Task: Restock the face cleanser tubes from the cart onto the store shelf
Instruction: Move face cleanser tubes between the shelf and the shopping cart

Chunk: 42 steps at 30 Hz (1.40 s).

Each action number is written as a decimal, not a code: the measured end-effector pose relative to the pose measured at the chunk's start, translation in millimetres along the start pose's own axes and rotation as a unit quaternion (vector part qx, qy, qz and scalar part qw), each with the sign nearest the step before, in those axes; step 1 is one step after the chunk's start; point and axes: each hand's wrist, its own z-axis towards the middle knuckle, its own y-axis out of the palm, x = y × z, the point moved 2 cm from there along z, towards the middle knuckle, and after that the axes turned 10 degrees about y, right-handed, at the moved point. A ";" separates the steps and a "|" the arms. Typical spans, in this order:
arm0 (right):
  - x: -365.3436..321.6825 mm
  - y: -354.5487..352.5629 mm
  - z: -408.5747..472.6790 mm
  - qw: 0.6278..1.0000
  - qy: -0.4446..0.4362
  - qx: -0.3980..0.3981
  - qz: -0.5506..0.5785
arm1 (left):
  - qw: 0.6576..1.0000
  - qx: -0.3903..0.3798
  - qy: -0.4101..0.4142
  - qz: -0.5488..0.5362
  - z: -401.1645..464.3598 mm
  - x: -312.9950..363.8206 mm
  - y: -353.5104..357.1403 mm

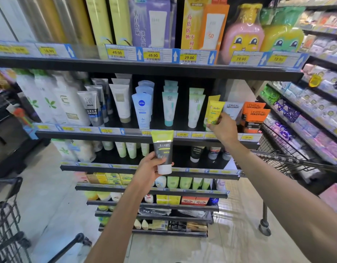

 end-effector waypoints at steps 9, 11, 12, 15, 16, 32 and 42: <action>1.0 -8.1 -16.4 1.000 -0.010 0.016 -0.013 | 0.999 -0.017 -0.018 0.029 -2.8 -6.2 -10.7; 0.3 -13.4 -26.8 0.999 -0.023 0.028 -0.006 | 0.999 -0.024 -0.021 0.038 -3.7 -7.7 -12.4; 0.5 -16.3 -32.3 0.999 -0.033 0.037 -0.001 | 0.999 -0.023 -0.024 0.039 -3.9 -9.0 -13.4; 3.9 -24.7 -52.4 0.994 -0.067 0.089 0.005 | 0.998 -0.023 -0.035 0.054 -6.4 -15.4 -14.9; 6.9 -26.0 -60.0 0.991 -0.081 0.110 0.002 | 0.997 -0.023 -0.040 0.064 -8.7 -18.1 -14.1; 153.2 67.7 -89.3 0.979 -0.064 -0.049 -0.185 | 0.979 0.056 -0.127 0.148 -0.5 -104.9 -4.0; 220.4 127.6 -31.8 0.940 -0.201 -0.002 -0.277 | 0.962 0.050 0.032 0.267 78.5 -127.0 13.2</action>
